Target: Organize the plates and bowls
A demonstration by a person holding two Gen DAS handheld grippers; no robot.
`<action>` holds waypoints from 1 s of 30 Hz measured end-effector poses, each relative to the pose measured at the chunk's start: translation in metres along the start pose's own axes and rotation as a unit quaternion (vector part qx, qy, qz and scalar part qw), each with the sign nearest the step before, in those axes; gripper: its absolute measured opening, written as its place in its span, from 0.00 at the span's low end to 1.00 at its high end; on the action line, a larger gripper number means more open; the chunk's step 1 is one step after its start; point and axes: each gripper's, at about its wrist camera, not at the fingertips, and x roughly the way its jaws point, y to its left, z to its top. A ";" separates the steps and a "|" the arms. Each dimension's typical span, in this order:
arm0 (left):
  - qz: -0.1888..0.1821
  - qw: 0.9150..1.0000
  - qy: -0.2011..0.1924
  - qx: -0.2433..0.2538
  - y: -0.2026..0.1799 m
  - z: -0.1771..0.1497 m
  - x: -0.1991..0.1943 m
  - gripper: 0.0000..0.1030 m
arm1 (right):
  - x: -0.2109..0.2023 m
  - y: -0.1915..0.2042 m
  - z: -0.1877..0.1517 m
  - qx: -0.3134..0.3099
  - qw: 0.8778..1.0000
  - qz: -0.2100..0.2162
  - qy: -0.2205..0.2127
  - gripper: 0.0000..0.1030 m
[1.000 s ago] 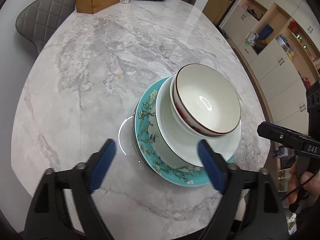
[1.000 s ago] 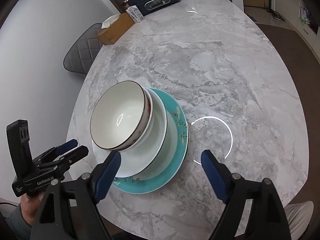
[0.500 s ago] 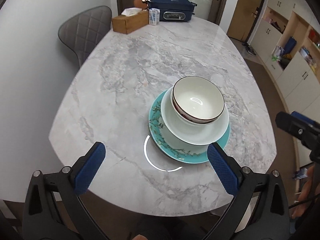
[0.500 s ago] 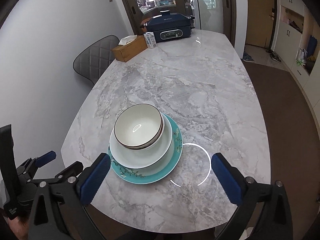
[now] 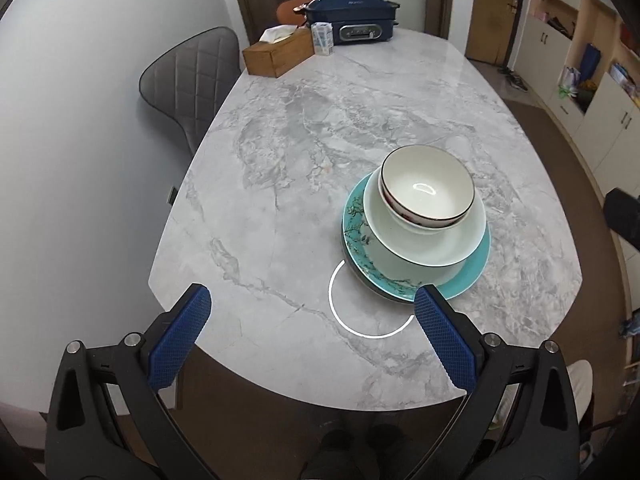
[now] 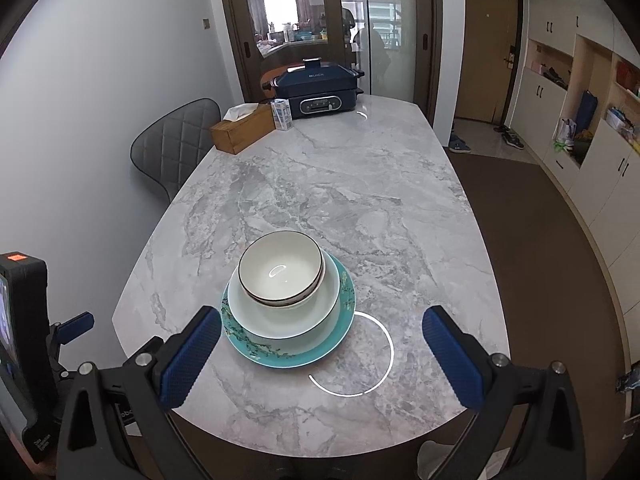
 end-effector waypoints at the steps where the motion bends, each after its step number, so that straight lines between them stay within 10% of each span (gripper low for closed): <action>1: -0.010 1.000 -0.005 0.003 0.003 0.000 -0.004 0.99 | -0.002 0.004 -0.002 0.001 1.000 0.000 -0.001 1.00; 30: -0.035 0.996 -0.065 -0.045 0.024 0.014 -0.121 0.99 | -0.079 0.038 0.003 -0.024 0.999 -0.020 -0.037 1.00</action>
